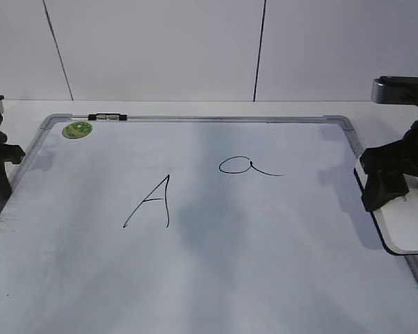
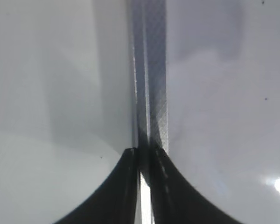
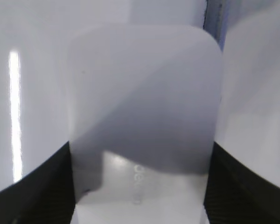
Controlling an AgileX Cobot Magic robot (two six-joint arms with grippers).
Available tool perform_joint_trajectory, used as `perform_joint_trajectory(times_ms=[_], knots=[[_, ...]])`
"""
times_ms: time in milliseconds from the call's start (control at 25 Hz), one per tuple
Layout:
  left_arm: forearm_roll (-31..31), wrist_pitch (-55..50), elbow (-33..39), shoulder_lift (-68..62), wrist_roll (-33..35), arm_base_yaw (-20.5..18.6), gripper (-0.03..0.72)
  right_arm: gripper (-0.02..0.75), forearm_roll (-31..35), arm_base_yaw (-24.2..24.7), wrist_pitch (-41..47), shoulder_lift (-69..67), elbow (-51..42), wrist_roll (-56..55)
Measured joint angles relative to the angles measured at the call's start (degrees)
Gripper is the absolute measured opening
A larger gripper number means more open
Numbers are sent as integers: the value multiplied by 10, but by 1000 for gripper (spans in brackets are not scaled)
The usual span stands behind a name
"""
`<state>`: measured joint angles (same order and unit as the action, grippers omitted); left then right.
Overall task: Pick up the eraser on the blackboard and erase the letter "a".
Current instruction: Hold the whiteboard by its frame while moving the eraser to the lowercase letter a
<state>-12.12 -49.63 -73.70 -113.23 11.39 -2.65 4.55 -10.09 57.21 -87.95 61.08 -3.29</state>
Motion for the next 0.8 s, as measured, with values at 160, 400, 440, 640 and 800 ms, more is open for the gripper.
perform_joint_trajectory(times_ms=[160,400,440,640,800], knots=[[-1,0,0,0,0,0,41,568,3,0,-7,-3,0,14],[-2,0,0,-1,0,0,39,568,11,-8,13,-52,54,38],[-2,0,0,-1,0,0,39,568,11,-15,16,-62,74,40],[-2,0,0,-1,0,0,39,568,6,-62,55,-150,203,43],[-3,-1,0,-1,0,0,39,568,2,-87,104,-254,332,43]])
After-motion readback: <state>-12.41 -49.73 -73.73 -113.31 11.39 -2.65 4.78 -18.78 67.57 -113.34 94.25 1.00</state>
